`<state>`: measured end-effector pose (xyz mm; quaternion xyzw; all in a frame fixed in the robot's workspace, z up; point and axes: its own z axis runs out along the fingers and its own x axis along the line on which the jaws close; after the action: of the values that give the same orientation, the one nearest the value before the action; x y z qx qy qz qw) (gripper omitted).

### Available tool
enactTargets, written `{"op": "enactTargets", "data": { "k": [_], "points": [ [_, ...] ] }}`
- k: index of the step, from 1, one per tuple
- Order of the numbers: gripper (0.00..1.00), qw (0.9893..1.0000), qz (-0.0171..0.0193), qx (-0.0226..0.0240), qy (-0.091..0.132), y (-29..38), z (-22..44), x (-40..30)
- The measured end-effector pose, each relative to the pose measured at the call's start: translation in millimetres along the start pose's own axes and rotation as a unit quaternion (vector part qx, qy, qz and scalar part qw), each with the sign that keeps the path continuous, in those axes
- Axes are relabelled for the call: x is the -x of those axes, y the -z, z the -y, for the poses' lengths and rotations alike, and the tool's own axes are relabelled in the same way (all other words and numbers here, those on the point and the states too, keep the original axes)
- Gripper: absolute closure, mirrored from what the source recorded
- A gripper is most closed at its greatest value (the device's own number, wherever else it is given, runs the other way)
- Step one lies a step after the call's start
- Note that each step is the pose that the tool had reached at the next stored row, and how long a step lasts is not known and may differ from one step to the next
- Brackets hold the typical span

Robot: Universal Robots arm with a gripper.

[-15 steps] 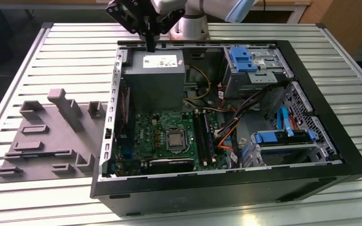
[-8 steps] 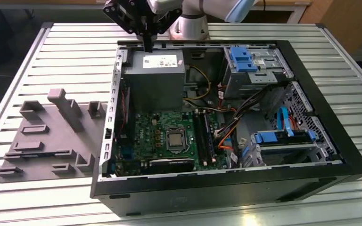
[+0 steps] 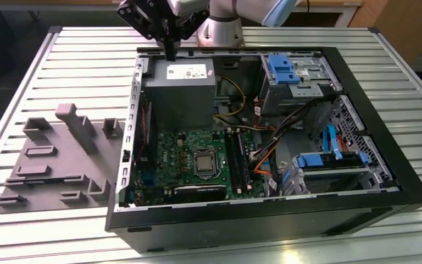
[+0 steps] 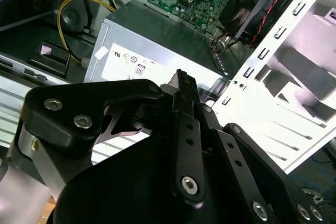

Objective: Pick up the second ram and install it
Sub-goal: 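Reach for the second ram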

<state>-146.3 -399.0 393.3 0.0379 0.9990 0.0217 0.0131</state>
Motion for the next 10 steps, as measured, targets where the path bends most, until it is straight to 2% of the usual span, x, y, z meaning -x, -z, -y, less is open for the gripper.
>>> {"op": "enactTargets", "data": {
  "k": [10],
  "points": [
    [0.89,1.0000,0.0000,0.0000,0.000,0.2,0.5,-6.9]
  ]
}}
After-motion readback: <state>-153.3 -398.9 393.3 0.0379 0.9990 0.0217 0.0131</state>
